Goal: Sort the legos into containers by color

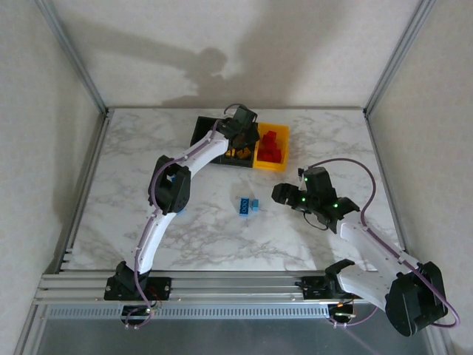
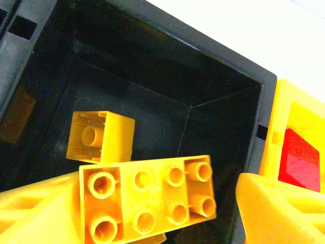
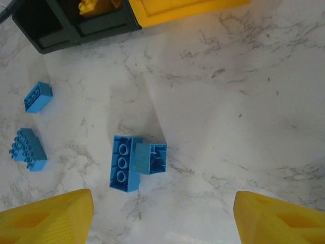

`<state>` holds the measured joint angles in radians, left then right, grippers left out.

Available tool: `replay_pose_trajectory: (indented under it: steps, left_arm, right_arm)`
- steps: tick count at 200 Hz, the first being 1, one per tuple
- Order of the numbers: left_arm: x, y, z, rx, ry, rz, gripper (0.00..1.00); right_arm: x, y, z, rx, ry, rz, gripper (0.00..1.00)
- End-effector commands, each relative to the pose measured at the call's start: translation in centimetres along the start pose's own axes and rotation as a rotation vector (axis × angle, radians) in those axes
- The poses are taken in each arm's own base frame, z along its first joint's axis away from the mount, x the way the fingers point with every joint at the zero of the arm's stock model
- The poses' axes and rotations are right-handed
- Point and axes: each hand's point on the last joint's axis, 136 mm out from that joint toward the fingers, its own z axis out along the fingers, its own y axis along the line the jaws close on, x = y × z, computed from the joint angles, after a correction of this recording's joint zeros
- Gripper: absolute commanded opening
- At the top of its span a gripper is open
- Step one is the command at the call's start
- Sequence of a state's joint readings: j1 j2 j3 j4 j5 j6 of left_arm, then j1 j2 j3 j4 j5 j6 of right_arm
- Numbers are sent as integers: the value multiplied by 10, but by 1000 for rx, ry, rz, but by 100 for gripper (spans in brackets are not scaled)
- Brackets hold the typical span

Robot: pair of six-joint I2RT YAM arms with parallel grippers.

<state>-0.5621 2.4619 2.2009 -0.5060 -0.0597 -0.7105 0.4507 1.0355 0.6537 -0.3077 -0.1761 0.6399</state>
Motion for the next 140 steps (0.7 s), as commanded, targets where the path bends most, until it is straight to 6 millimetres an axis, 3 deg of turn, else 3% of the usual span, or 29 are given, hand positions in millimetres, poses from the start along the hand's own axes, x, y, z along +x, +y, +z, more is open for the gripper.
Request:
replay_pose_trajectory:
  steps: [1, 78, 97, 140]
  left_arm:
    - [-12, -2, -22, 7, -10, -1, 76]
    - [-17, -18, -65, 79, -36, 12, 78]
    - [-15, -26, -80, 114, -37, 26, 78]
    - [5, -39, -123, 197, -21, 85, 78]
  right_arm:
    - [-17, 4, -12, 14, -54, -13, 73]
    - [-43, -11, -26, 100, -123, 22, 76]
    - [-51, -32, -30, 200, -151, 75, 76]
    - [-67, -103, -35, 473, -168, 230, 77]
